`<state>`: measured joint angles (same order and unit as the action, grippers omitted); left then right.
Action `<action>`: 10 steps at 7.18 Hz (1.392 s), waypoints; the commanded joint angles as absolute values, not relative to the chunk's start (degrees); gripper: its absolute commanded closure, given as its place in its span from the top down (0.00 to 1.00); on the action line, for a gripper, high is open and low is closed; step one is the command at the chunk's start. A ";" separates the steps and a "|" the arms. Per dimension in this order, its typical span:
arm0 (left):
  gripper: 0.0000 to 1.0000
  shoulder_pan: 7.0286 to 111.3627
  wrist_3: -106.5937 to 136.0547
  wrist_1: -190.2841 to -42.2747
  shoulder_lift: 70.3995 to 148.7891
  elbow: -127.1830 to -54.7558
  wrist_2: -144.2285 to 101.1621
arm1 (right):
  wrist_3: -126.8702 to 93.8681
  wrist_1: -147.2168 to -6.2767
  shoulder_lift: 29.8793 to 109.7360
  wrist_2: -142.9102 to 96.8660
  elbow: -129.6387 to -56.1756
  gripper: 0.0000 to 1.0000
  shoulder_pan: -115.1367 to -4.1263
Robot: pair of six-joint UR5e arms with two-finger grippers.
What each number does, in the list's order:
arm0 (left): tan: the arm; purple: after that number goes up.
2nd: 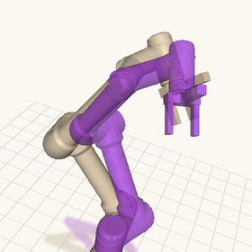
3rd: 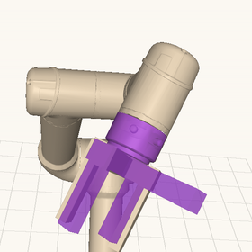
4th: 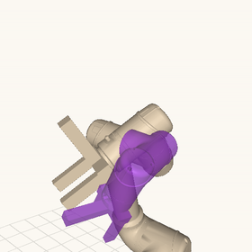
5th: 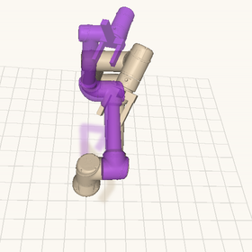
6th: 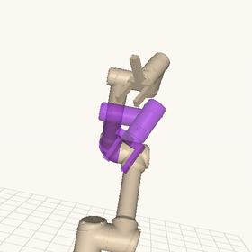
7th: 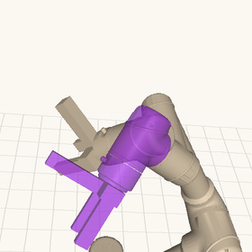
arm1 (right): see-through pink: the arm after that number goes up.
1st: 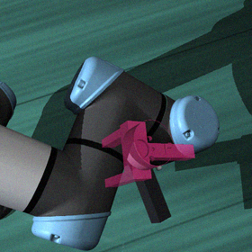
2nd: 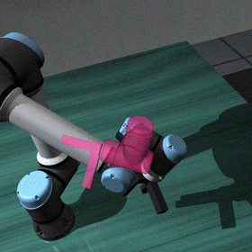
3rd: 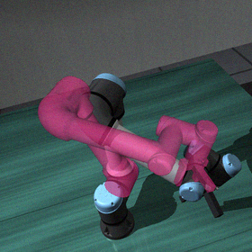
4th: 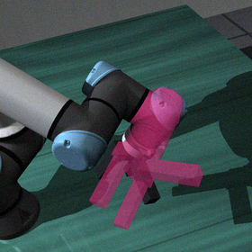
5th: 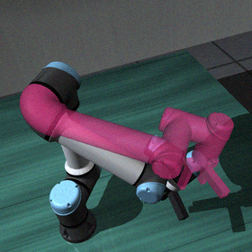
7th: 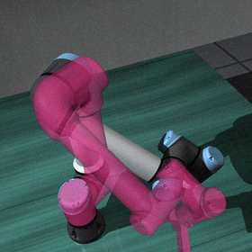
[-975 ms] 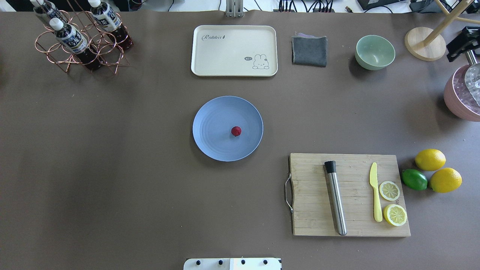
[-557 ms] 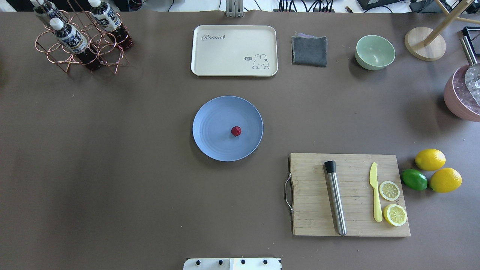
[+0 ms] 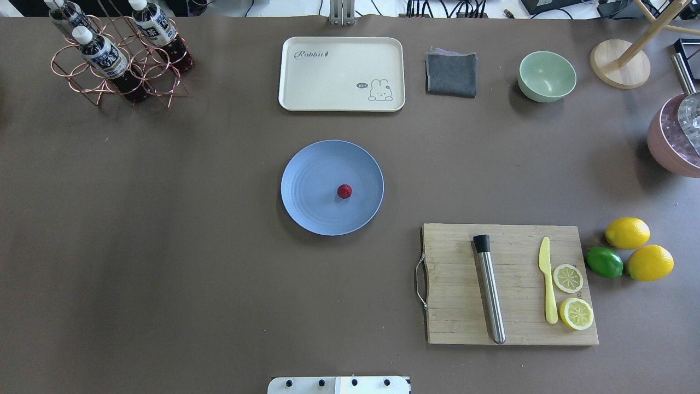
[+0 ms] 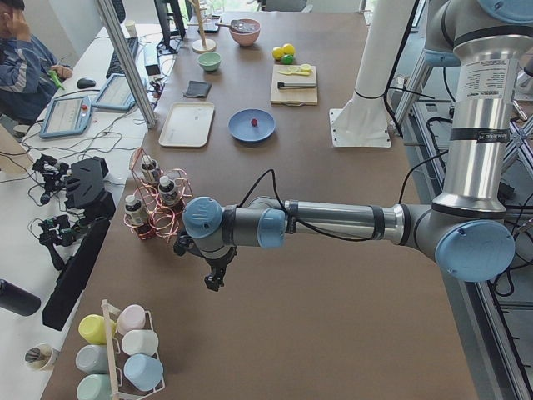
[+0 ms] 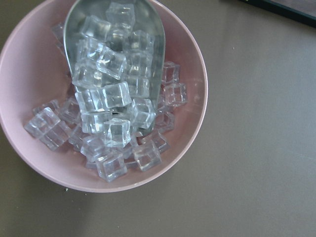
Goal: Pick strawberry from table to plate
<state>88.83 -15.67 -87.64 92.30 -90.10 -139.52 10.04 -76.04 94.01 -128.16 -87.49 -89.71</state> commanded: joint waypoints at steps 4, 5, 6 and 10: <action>0.98 89.65 -15.56 -87.01 91.50 -89.74 -139.57 | -3.25 -81.41 92.39 -128.93 -94.20 1.00 -90.26; 0.98 89.65 -15.56 -87.01 91.41 -89.74 -139.48 | -3.25 -90.44 90.89 -129.11 -97.53 1.00 -90.26; 0.98 89.65 -15.64 -87.01 91.41 -89.65 -139.48 | -3.16 -91.48 92.27 -129.02 -98.43 1.00 -90.26; 0.98 90.35 -15.64 -87.19 90.17 -89.47 -139.66 | -3.16 -84.20 94.57 -127.18 -96.15 1.00 -89.91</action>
<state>90.00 -15.64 -87.15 90.47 -89.43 -139.60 -3.10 -84.89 94.21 -127.23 -96.65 -90.09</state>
